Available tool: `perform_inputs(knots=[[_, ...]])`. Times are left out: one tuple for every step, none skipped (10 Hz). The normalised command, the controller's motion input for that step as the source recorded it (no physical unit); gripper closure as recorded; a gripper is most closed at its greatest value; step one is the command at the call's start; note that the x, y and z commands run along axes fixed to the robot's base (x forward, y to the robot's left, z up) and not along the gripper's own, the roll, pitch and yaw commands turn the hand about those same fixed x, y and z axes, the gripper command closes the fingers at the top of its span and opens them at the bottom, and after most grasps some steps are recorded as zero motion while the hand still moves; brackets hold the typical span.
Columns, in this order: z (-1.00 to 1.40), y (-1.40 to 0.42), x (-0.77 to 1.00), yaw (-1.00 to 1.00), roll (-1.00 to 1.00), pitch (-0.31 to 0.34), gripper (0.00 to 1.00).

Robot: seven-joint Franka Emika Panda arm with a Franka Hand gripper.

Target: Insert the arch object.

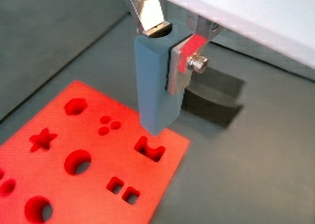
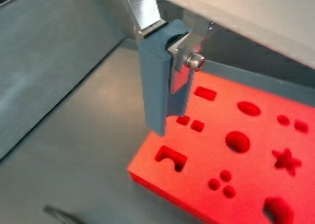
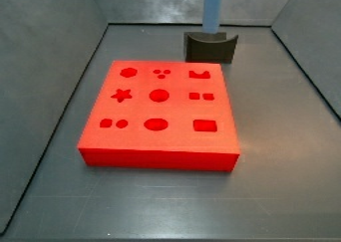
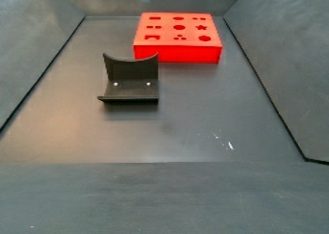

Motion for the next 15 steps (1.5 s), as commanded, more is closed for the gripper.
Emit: perform_inputs(knots=[[-0.17, 0.0, 0.06, -1.0, 0.0, -0.004, 1.0], [-0.16, 0.0, 0.04, -1.0, 0.0, -0.004, 1.0], [-0.15, 0.0, 0.04, -1.0, 0.0, -0.016, 1.0], [-0.15, 0.0, 0.04, -1.0, 0.0, -0.011, 1.0], [-0.15, 0.0, 0.03, -1.0, 0.0, -0.004, 1.0], [-0.16, 0.0, 0.03, -1.0, 0.0, 0.0, 1.0], [-0.17, 0.0, 0.03, -1.0, 0.01, 0.0, 1.0], [-0.17, 0.0, 0.03, -1.0, 0.01, 0.0, 1.0], [-0.17, 0.01, 0.01, -1.0, 0.01, 0.0, 1.0], [-0.17, 0.01, 0.0, -0.99, 0.02, 0.0, 1.0], [-0.16, 0.0, 0.0, -0.99, 0.02, 0.004, 1.0], [-0.17, 0.0, 0.0, -0.98, 0.03, 0.024, 1.0], [-0.17, 0.01, 0.0, -0.96, 0.03, 0.034, 1.0], [-0.17, 0.0, 0.0, -0.95, 0.02, 0.023, 1.0], [-0.16, 0.0, 0.07, -0.92, 0.02, 0.0, 1.0]])
